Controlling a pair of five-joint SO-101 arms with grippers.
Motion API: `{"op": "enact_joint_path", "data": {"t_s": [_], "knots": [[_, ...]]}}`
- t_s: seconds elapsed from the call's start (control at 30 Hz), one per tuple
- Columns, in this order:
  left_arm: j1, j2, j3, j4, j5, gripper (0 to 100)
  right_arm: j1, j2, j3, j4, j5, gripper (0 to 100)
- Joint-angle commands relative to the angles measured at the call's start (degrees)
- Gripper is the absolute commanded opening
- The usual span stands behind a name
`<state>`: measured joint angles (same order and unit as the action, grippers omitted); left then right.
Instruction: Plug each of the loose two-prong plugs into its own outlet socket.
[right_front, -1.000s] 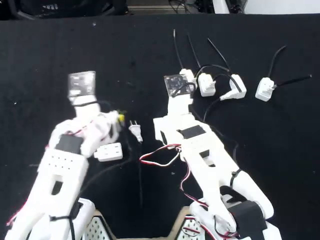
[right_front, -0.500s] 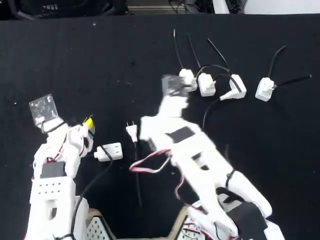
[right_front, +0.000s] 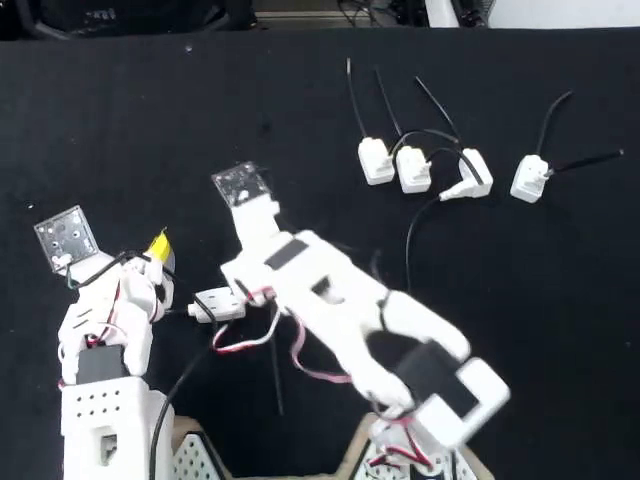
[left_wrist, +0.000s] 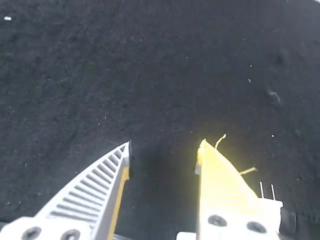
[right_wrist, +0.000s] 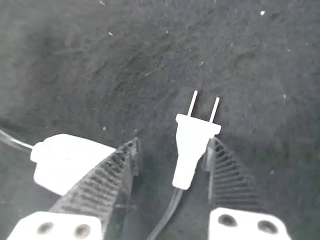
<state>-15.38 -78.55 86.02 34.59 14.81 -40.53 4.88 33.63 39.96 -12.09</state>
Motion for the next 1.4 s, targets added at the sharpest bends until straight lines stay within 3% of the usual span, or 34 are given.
{"op": "enact_joint_path", "data": {"t_s": [0.0,0.13,0.27,0.37,0.47,0.67,0.73,0.9,0.97,1.23,1.37], "knots": [[-0.4,-2.5,-0.8,1.6,0.8,22,2.6,5.6,-12.4,10.0,3.9,20.1],[-0.2,-5.1,-0.3,2.5,0.8,22,4.5,10.8,-19.9,18.6,4.2,20.1],[-0.2,-6.7,-0.3,3.9,0.7,22,5.0,15.0,-22.5,19.0,4.6,20.1],[-0.2,-6.9,-0.3,4.0,0.6,22,5.0,15.9,-23.7,18.8,9.1,15.2],[-0.2,-6.6,-0.3,4.0,0.6,22,5.0,15.0,-23.8,17.1,15.7,0.8],[-0.2,-6.5,-0.3,4.0,0.6,22,6.7,5.7,-23.6,27.9,21.2,1.4],[-0.2,-6.5,-0.3,4.0,0.6,22,8.7,2.2,-23.6,32.2,28.0,1.4],[-0.2,-6.9,-0.3,4.0,0.6,22,15.2,-4.1,-21.4,36.3,62.3,1.3],[-0.2,-6.9,-0.3,4.0,0.6,22,18.2,-7.3,-21.3,36.5,70.9,1.1],[-0.2,-6.9,-0.3,4.0,0.6,22,21.5,-18.1,-15.9,36.5,87.4,1.1],[-0.2,-6.9,-0.3,4.0,0.6,22,17.7,-16.6,-3.6,30.0,85.5,1.1]]}}
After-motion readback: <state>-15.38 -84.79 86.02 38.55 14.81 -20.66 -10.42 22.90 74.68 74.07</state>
